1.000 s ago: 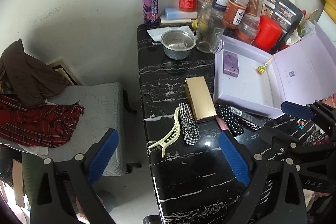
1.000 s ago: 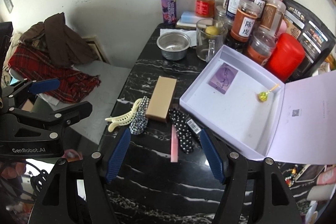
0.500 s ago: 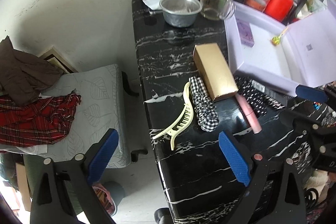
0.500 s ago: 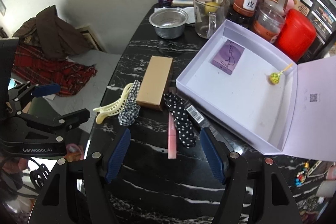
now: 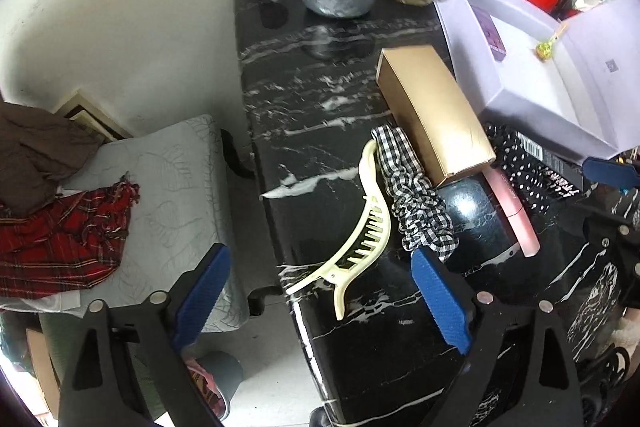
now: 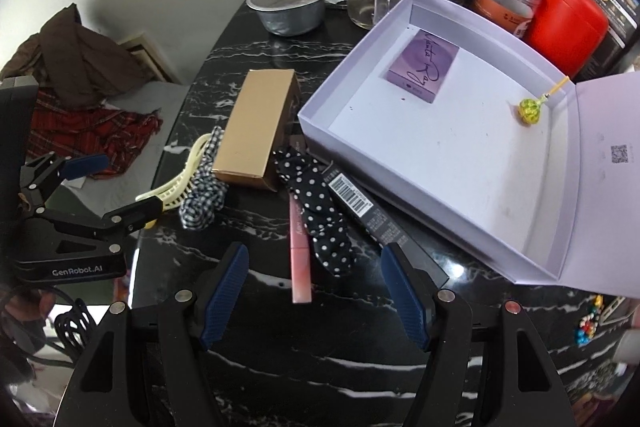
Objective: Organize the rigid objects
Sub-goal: 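Move the right gripper to the pink lipstick while the left moves to the cream hair clip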
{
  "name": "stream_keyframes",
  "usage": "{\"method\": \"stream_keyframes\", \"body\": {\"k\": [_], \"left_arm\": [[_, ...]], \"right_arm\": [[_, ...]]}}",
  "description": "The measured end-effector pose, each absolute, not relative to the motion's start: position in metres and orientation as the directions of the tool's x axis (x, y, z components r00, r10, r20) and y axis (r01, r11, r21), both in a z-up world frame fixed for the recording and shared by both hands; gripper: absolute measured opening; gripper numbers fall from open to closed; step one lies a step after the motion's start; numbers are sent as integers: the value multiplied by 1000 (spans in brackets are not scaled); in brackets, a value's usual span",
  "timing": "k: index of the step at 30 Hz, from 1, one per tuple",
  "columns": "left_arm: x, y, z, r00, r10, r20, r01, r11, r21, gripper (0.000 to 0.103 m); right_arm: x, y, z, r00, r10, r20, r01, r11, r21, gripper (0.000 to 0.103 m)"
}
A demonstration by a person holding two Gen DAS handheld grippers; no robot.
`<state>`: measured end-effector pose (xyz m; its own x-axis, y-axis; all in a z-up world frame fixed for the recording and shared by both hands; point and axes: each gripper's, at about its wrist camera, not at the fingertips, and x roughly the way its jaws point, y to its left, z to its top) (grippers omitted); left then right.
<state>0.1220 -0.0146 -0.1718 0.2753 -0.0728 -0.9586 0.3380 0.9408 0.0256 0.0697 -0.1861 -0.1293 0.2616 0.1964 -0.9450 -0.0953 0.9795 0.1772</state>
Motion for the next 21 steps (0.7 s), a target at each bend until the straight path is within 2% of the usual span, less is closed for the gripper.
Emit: {"method": "stream_keyframes", "body": {"k": [4,8,10,11,13,21], "left_arm": [[127,-17,-183,254,-95,-963,340,940,-3,79],[129,-17,-191,250,-120,-961,335,942,-31,72],[130,-16,-195,240,-127,-962,334,942,-41,55],[130,-15,-196,242,-129,-962,333,942,-43,53],[128,-16,-194,264,-139,-954,345,938,-41,41],[120,-23,-194,261,-143,-955,381,924,-34,22]], "right_arm": [[76,-187,-137,242,186,-952,-88,982,169,67],[76,-184,-139,237,190,-953,-104,980,170,58],[76,-181,-142,224,189,-956,-117,979,167,51],[75,-180,-144,216,194,-957,-122,978,170,45],[73,-177,-147,198,213,-957,-130,973,190,41],[74,-166,-165,161,245,-956,-154,963,221,34]]}}
